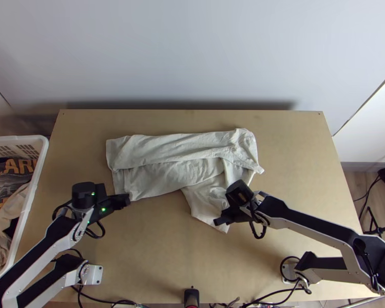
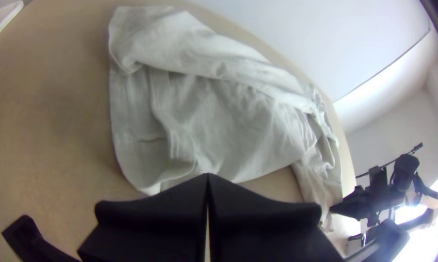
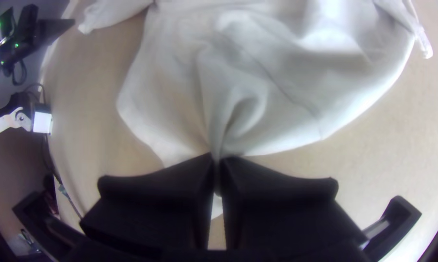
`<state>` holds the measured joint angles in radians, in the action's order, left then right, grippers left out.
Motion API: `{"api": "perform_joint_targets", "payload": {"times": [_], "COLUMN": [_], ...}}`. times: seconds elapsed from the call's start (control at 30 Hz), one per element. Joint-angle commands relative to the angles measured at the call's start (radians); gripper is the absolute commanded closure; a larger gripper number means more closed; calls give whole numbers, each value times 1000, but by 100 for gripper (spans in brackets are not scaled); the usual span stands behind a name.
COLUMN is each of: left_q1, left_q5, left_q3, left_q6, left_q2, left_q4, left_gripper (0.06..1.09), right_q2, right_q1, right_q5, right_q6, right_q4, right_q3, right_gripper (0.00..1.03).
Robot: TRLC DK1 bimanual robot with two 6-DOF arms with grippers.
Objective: Fold the t-shirt
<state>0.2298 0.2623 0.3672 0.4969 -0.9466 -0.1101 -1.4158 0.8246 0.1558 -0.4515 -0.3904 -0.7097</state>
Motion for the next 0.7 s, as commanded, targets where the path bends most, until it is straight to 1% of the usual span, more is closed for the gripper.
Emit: {"api": "perform_joint_targets", "payload": {"times": [0.0, 0.13, 0.23, 0.37, 0.4, 0.43, 0.5, 0.53, 0.67], "left_q1": [80, 82, 72, 36, 34, 36, 37, 39, 42], "left_q5": [-44, -44, -72, -72, -72, -72, -71, -72, -72], "left_q3": [9, 19, 18, 19, 18, 18, 18, 16, 10], "left_q6": [-8, -9, -14, -27, -32, -44, -55, -57, -63], "left_q2": [-95, -126, -110, -75, -72, -70, -60, -46, -63], "left_q4": [1, -2, 1, -3, -5, -8, -11, -14, 1], "left_gripper": [105, 105, 105, 105, 101, 90, 59, 51, 49], "right_q2": [12, 17, 28, 31, 31, 29, 29, 28, 26], "right_q1": [-4, -8, -12, -15, -15, -15, -15, -15, -16], "right_q5": [-18, -21, -21, -21, -21, -21, -21, -21, -21], "right_q6": [7, 7, 7, 7, 7, 7, 8, 8, 8], "right_q4": [8, 8, 7, 4, 4, 5, 5, 5, 4], "right_q3": [-5, -4, 3, 4, 4, 4, 3, 1, 0], "right_gripper": [96, 96, 96, 96, 96, 96, 96, 96, 96]}}
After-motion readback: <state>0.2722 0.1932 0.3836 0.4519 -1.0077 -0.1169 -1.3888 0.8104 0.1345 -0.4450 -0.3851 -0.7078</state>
